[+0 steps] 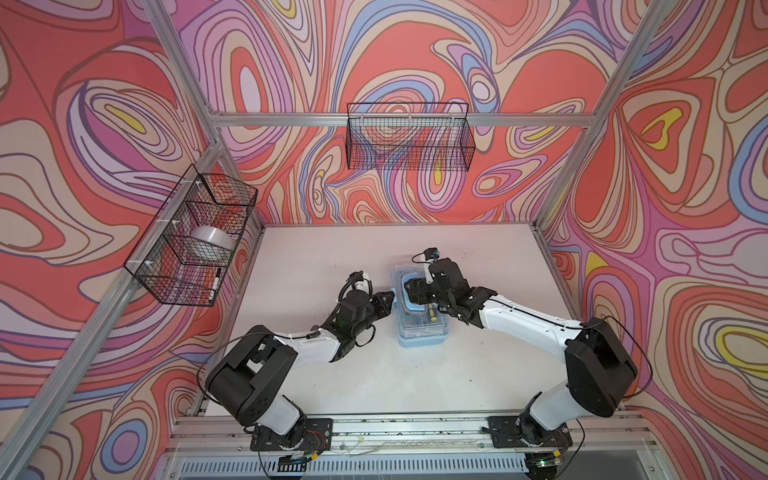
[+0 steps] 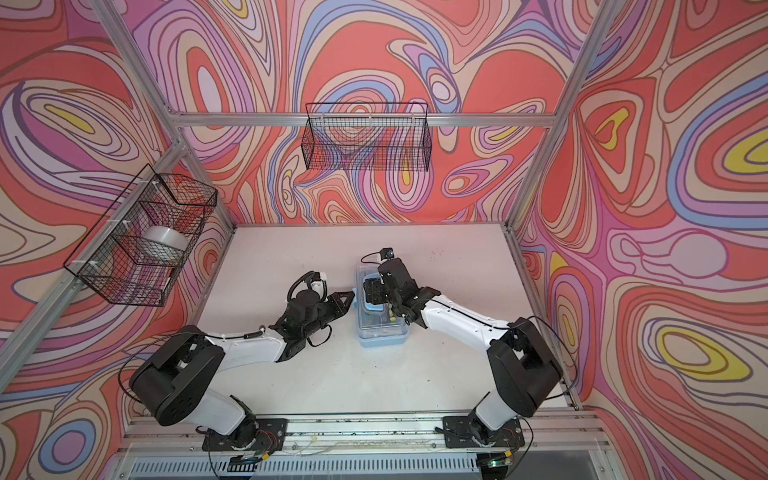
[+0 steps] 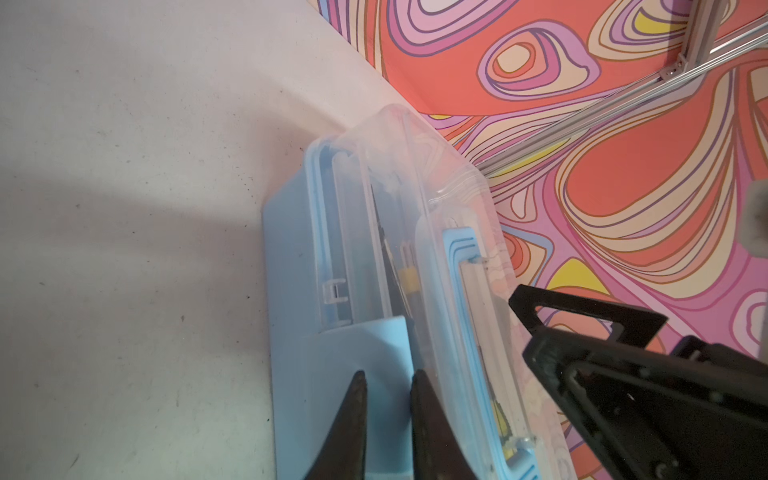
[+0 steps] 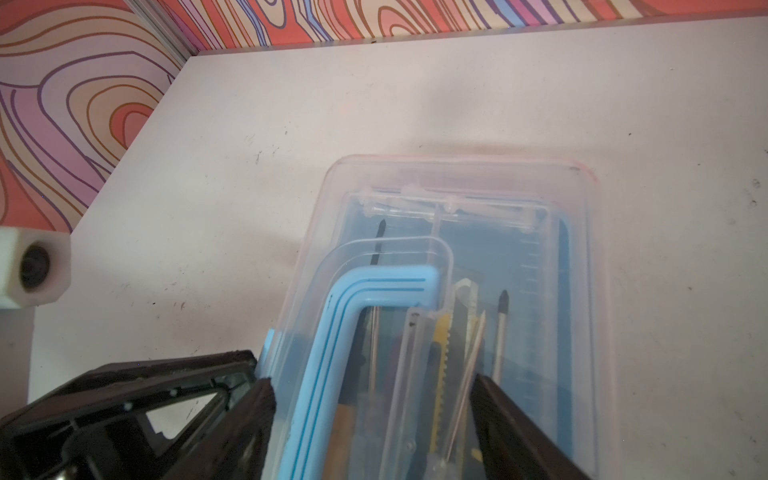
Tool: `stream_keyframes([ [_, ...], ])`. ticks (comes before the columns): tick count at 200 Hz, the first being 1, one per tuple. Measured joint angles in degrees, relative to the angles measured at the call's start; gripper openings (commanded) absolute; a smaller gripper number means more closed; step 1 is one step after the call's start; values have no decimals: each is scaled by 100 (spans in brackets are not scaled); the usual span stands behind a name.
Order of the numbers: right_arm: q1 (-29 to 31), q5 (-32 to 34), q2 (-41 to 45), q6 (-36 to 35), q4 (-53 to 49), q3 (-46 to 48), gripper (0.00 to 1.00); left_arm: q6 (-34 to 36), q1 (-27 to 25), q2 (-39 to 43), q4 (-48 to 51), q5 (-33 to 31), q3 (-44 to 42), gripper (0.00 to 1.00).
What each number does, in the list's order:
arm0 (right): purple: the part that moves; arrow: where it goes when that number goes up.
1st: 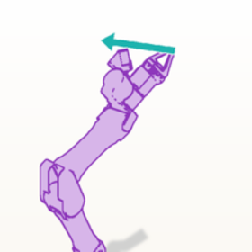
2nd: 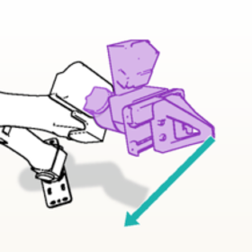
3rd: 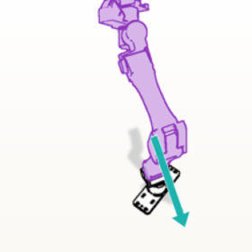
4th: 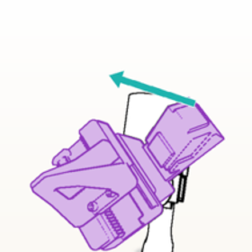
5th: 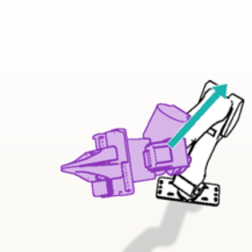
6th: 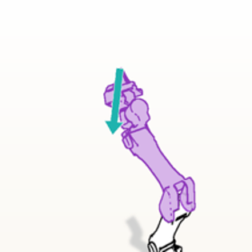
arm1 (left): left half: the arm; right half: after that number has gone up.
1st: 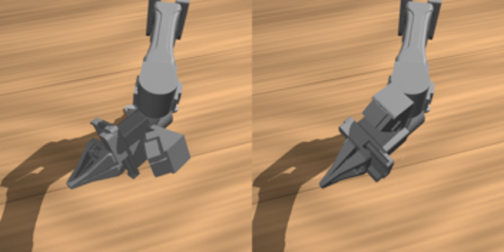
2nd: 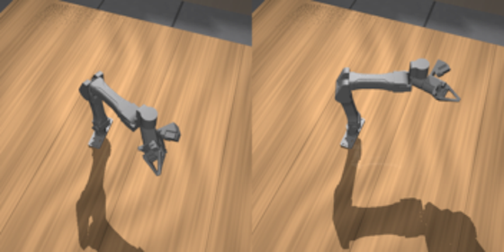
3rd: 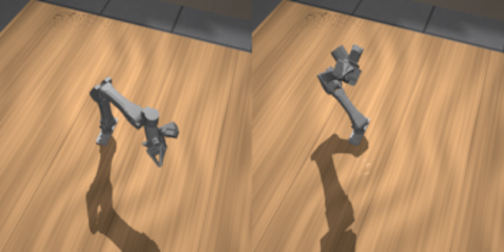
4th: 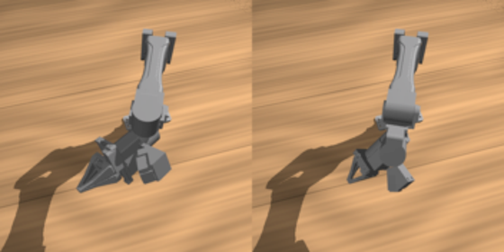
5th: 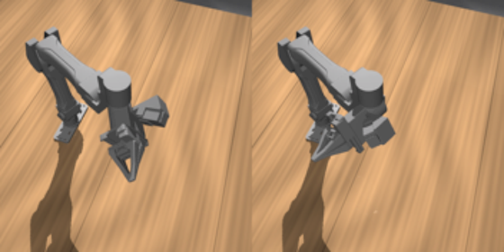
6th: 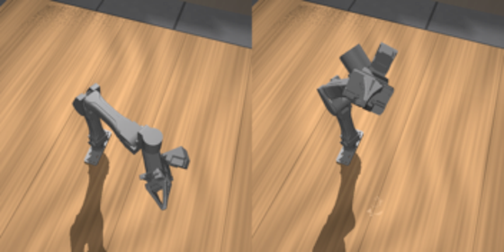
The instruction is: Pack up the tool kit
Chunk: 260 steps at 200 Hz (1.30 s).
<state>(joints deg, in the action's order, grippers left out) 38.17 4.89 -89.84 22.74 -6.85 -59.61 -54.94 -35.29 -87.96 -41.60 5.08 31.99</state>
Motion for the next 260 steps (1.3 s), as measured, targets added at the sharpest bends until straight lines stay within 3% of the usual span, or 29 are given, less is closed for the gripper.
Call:
stream_keyframes([
  [145, 0, 46, -74, -20, 114, -7, 78, 254, 9, -17, 422, 9, 170, 28],
  [260, 0, 70, -105, -20, 155, -20, 78, 280, 7, -229, 579, 116, 197, 23],
])
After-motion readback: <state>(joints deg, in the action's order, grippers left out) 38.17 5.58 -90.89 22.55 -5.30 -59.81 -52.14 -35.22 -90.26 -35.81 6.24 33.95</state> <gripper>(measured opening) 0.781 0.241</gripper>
